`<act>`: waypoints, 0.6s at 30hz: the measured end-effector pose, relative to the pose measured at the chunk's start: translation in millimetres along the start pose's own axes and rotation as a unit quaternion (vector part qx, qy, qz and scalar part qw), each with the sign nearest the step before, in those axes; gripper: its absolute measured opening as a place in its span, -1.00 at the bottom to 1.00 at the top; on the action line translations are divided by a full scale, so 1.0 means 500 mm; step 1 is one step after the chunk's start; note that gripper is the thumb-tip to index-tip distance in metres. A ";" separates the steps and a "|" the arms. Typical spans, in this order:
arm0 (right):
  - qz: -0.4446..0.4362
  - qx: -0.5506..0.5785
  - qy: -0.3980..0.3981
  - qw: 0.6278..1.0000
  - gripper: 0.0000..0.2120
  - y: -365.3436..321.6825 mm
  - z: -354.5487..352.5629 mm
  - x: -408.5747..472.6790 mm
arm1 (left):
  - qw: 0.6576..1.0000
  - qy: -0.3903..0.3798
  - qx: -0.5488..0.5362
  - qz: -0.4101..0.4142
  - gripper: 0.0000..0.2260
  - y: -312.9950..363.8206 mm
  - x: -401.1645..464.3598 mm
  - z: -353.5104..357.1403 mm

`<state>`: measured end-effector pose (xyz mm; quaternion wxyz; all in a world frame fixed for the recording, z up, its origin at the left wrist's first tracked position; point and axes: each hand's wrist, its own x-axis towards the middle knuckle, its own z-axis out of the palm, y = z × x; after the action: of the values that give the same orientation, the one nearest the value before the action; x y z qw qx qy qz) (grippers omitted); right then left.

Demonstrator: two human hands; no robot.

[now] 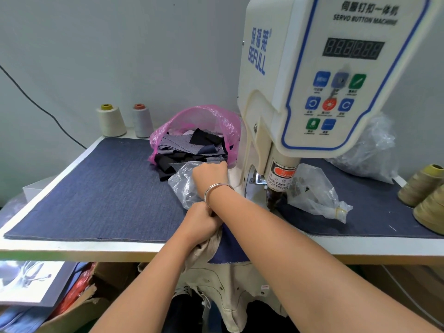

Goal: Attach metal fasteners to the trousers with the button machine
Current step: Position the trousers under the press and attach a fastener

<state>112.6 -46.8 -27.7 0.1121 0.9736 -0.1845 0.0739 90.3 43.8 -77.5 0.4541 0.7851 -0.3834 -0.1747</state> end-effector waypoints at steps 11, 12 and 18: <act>0.043 0.152 0.033 0.987 -0.75 0.024 -0.002 -0.034 | 0.999 0.002 -0.014 0.046 -0.55 -0.001 -0.004 0.001; 0.052 0.178 0.045 0.982 -0.77 0.028 -0.007 -0.044 | 0.999 -0.001 -0.019 0.041 -0.58 -0.004 -0.002 0.001; 0.074 0.483 0.188 0.852 -0.94 0.010 -0.043 -0.193 | 0.994 0.025 0.047 0.092 -0.85 0.004 -0.006 -0.002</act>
<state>19.7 -12.8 -24.1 -0.3456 0.8563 -0.1723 0.3430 87.9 46.2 -75.8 0.4404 0.7708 -0.4507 -0.0942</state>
